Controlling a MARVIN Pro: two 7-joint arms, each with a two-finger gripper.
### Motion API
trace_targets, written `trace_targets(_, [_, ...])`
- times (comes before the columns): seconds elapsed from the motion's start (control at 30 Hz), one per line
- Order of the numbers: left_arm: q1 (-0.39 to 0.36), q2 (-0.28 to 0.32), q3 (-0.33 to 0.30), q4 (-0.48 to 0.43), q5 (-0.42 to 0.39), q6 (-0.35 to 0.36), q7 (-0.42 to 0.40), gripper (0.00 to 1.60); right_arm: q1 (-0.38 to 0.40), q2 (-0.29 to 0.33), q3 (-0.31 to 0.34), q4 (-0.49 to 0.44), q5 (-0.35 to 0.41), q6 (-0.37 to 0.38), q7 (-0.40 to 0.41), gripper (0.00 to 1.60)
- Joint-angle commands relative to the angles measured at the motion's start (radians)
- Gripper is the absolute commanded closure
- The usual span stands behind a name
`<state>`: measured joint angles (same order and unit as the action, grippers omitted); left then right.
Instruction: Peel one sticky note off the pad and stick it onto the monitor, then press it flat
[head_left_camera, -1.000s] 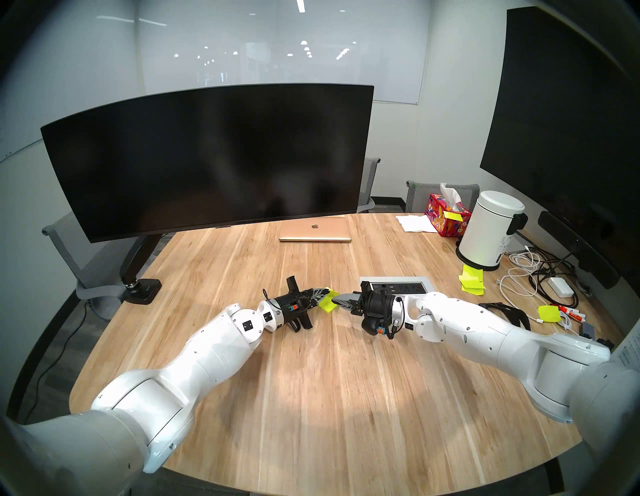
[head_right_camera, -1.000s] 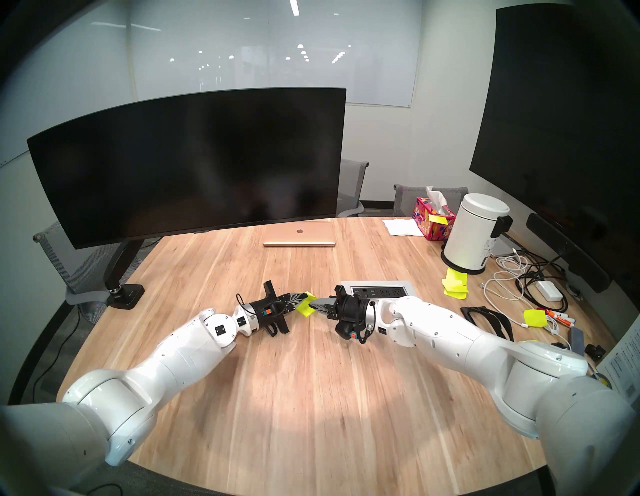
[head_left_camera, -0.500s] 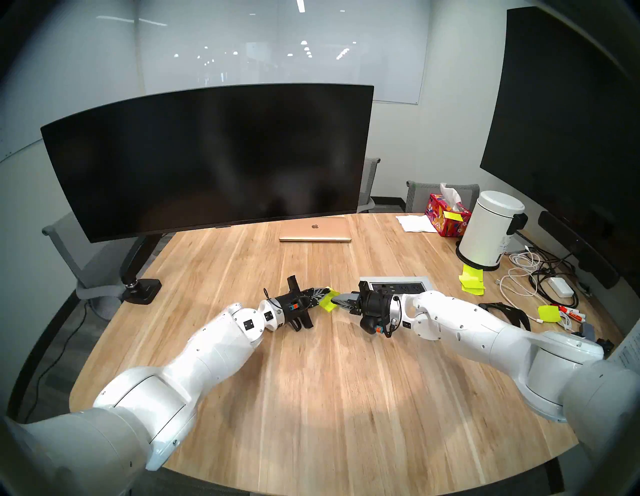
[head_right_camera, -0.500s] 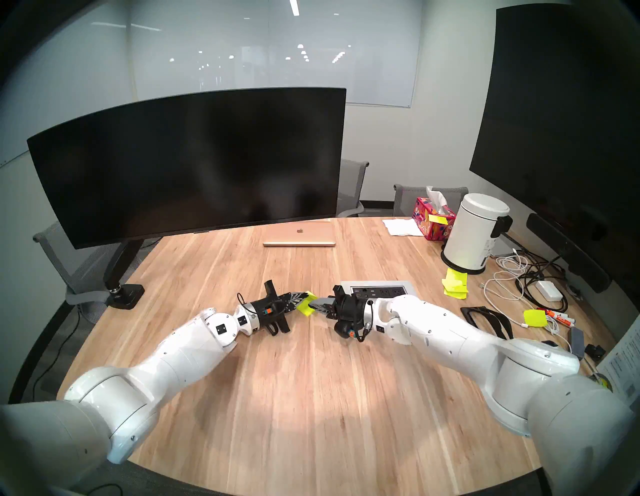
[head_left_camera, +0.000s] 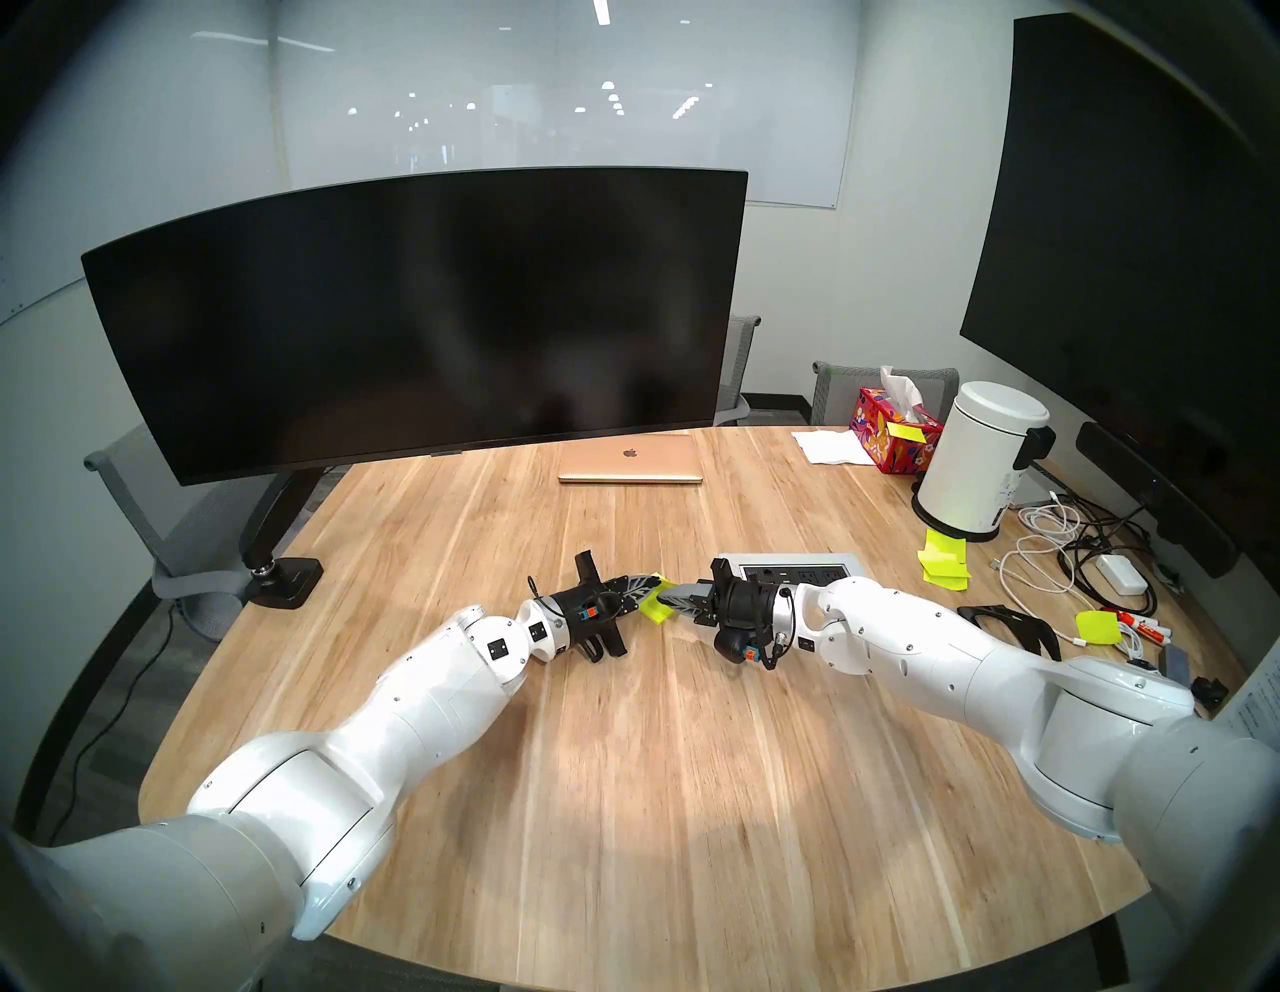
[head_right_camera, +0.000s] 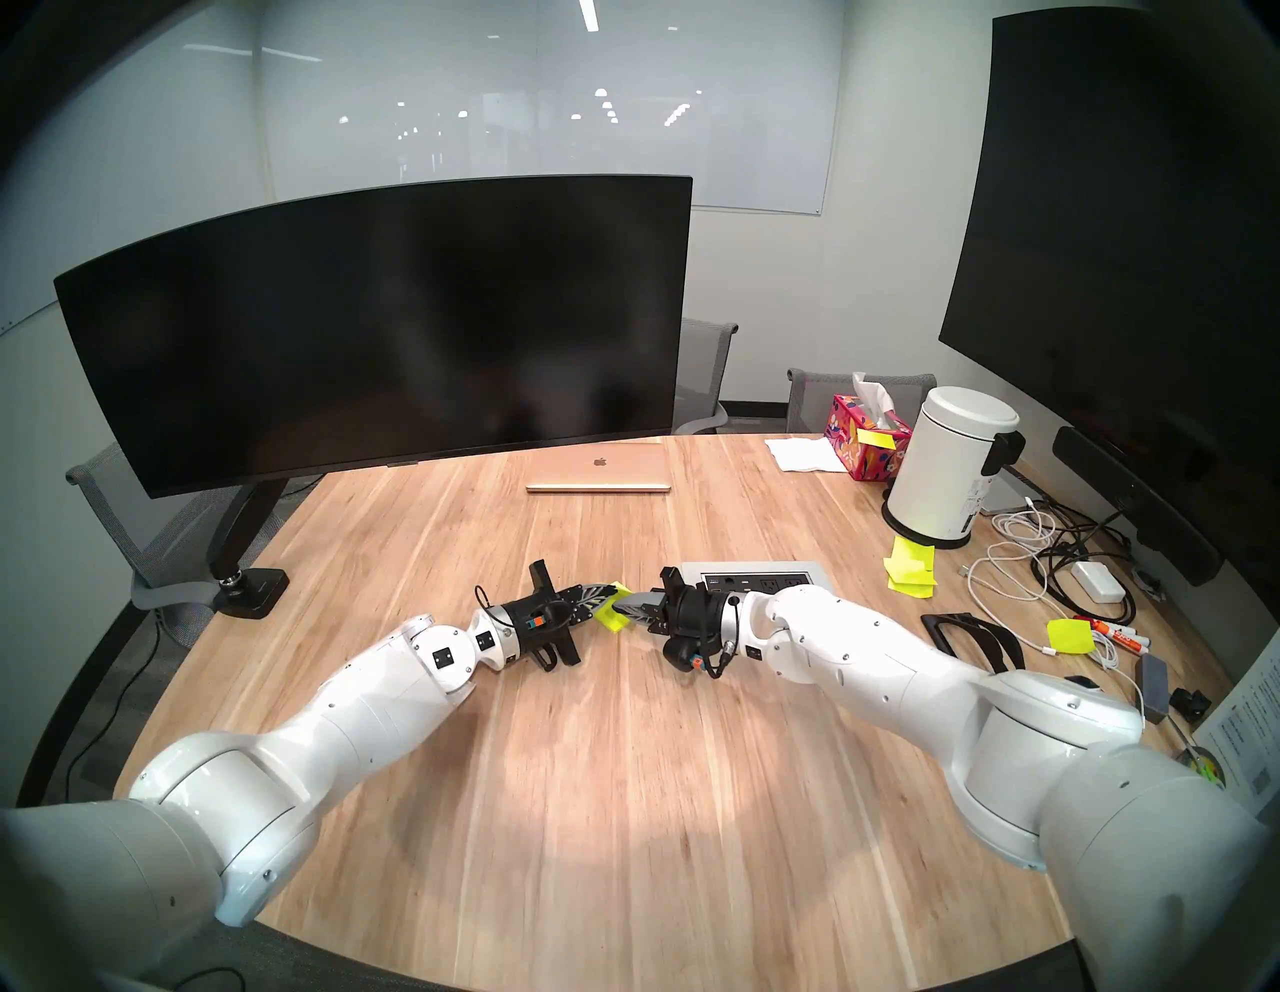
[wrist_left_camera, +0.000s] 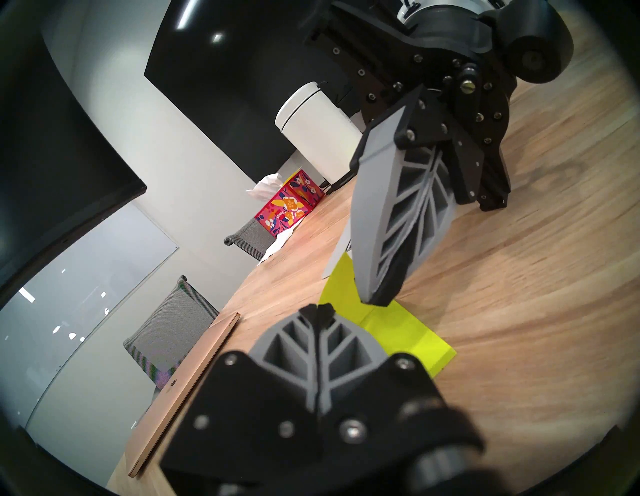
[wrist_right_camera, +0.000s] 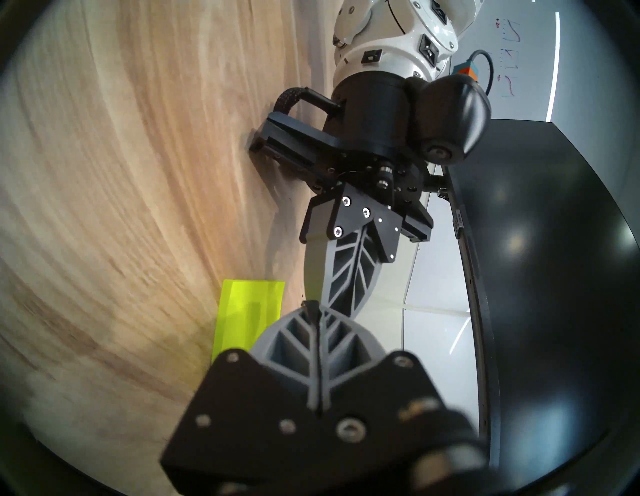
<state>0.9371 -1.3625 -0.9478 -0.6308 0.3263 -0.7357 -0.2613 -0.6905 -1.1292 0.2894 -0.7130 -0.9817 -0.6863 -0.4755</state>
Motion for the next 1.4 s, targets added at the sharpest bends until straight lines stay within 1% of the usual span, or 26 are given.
trace_targets(0.0, [0.02,0.0,0.007,0.017,0.005,0.001,0.001,1.6,0.03,-0.035,0.009,0.027,-0.002,-0.006,-0.015,1.6])
trace_targets(0.33, [0.012,-0.01,0.01,0.04,0.01,-0.006,0.008,1.6,0.044,-0.072,0.0,0.104,-0.027,-0.03,-0.034,1.6])
trace_targets(0.5, [0.009,-0.013,0.011,0.049,0.01,-0.011,0.011,1.6,0.055,-0.087,-0.014,0.138,-0.061,-0.052,-0.046,1.6])
trace_targets(0.53, [0.009,-0.013,0.011,0.049,0.01,-0.011,0.011,1.6,0.063,-0.088,-0.024,0.141,-0.079,-0.058,-0.049,1.6])
trace_targets(0.7, [0.005,-0.015,0.012,0.057,0.01,-0.015,0.014,1.6,0.064,-0.112,-0.029,0.184,-0.091,-0.063,-0.068,1.6])
trace_targets(0.8, [0.004,-0.015,0.012,0.058,0.009,-0.016,0.015,1.6,0.07,-0.128,-0.038,0.213,-0.101,-0.084,-0.07,1.6])
trace_targets(0.97, [0.004,-0.014,0.013,0.058,0.009,-0.017,0.016,1.6,0.069,-0.145,-0.056,0.25,-0.126,-0.091,-0.092,1.6])
trace_targets(1.2, [0.002,-0.015,0.014,0.059,0.006,-0.017,0.015,1.6,0.076,-0.18,-0.071,0.316,-0.141,-0.117,-0.087,1.6])
trace_targets(1.37, [0.0,-0.016,0.014,0.062,0.004,-0.015,0.015,1.6,0.077,-0.193,-0.08,0.349,-0.153,-0.136,-0.09,1.6])
